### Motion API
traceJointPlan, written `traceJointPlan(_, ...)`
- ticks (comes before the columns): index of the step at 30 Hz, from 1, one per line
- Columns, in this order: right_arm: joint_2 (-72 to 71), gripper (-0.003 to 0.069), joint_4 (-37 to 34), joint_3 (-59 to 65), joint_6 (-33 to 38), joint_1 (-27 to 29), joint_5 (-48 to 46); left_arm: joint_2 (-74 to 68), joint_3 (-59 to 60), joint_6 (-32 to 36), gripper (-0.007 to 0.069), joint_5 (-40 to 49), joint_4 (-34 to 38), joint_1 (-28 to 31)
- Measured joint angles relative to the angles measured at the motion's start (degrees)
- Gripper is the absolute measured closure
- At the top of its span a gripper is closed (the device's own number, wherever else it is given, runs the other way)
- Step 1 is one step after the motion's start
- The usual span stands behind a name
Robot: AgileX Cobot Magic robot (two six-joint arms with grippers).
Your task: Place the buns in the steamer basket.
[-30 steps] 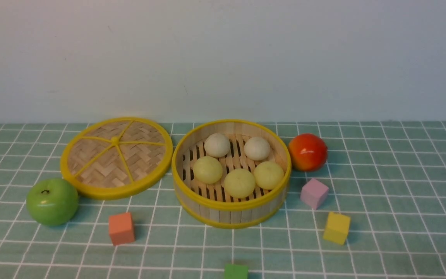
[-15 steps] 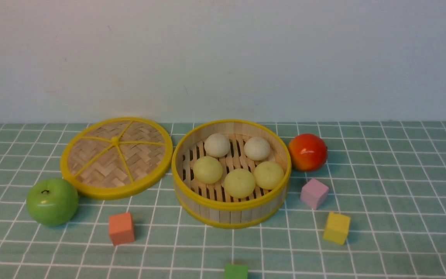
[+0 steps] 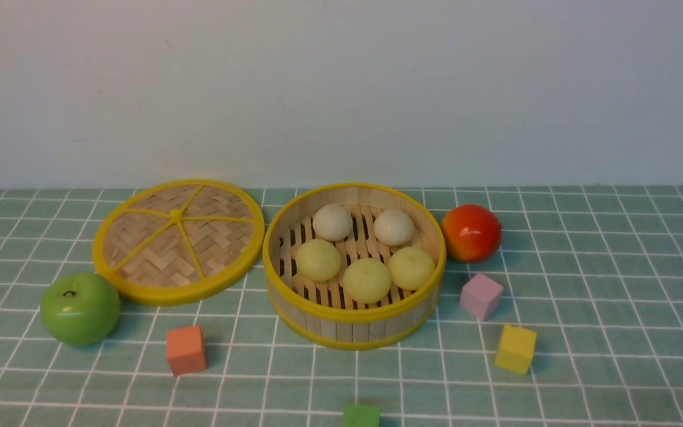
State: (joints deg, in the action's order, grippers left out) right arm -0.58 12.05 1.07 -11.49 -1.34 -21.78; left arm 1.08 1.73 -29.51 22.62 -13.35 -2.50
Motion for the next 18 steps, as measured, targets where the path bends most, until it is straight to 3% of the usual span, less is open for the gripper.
traceJointPlan(18,0.0,0.0470,0.0,0.0,0.0,0.0,0.0,0.0,0.0,0.0,0.0386,0.0,0.0,0.0)
